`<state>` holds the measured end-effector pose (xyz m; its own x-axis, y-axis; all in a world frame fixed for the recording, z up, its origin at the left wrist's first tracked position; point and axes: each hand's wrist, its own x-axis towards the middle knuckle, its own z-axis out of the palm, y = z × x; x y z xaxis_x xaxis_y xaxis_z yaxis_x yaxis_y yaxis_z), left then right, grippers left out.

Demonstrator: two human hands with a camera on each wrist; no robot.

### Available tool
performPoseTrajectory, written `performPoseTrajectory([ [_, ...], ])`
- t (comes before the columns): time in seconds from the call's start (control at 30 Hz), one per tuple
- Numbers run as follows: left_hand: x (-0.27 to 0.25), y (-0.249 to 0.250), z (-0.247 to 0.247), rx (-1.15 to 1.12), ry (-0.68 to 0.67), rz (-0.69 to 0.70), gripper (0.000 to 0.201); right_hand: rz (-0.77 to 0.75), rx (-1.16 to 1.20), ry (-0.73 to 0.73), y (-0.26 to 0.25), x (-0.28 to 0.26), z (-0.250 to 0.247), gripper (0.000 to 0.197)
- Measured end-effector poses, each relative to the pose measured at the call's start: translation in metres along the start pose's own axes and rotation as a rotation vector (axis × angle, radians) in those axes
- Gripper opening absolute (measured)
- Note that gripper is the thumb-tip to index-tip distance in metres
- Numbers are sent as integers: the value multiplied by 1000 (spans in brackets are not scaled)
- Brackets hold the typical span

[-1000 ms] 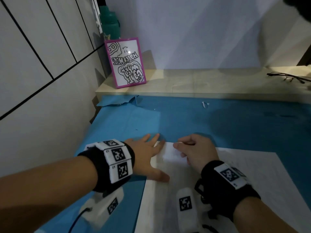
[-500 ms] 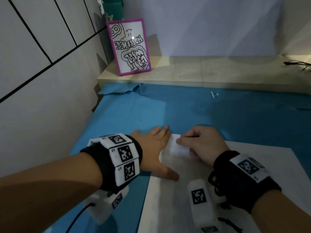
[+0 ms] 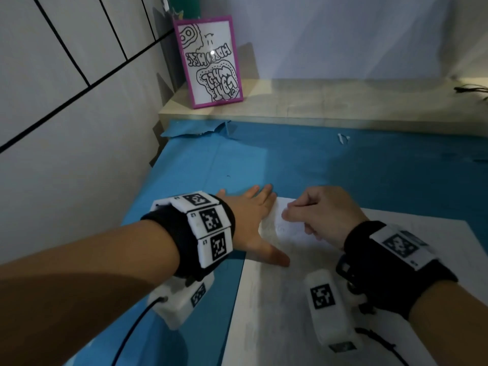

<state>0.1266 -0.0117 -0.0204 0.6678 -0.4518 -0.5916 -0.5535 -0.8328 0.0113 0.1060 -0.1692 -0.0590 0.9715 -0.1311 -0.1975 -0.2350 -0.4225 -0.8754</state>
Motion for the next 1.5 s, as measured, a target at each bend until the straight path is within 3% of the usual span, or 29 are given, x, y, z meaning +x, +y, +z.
performPoseTrajectory([
  [0.17,-1,3,-1,-4,15,-2,121,8,79,67,0,3,-1,15],
  [0.3,0,1,2,-9,31,2,121,-32,-10,-2,-2,-7,1,18],
  [0.43,3,0,4,1,24,0,121,15,91,129,-1,1,0,17],
  [0.57,4,-3,6,10,27,9,122,-14,-24,-19,-3,-8,1,17],
  [0.7,6,-3,6,-1,27,9,123,25,93,106,0,1,-3,19],
  [0.8,5,-4,6,-4,25,11,123,-4,-22,43,0,-3,0,18],
  [0.87,4,-3,5,1,22,13,122,20,21,18,0,-3,-4,17],
  [0.97,3,-2,4,-6,19,7,122,11,34,130,0,2,-6,16],
  [1.1,3,-3,5,-5,30,14,122,-25,-65,10,-3,-4,-1,20],
  [1.2,4,-2,5,-11,35,8,122,-28,-52,102,-4,3,-6,23],
  [1.33,6,-4,8,-24,59,20,125,-110,-212,-28,-8,-7,7,24],
  [1.43,6,-4,9,-19,64,16,124,-91,-164,47,-7,-4,2,17],
  [1.5,6,-2,9,-7,74,14,121,-100,-163,17,-9,-7,6,19],
])
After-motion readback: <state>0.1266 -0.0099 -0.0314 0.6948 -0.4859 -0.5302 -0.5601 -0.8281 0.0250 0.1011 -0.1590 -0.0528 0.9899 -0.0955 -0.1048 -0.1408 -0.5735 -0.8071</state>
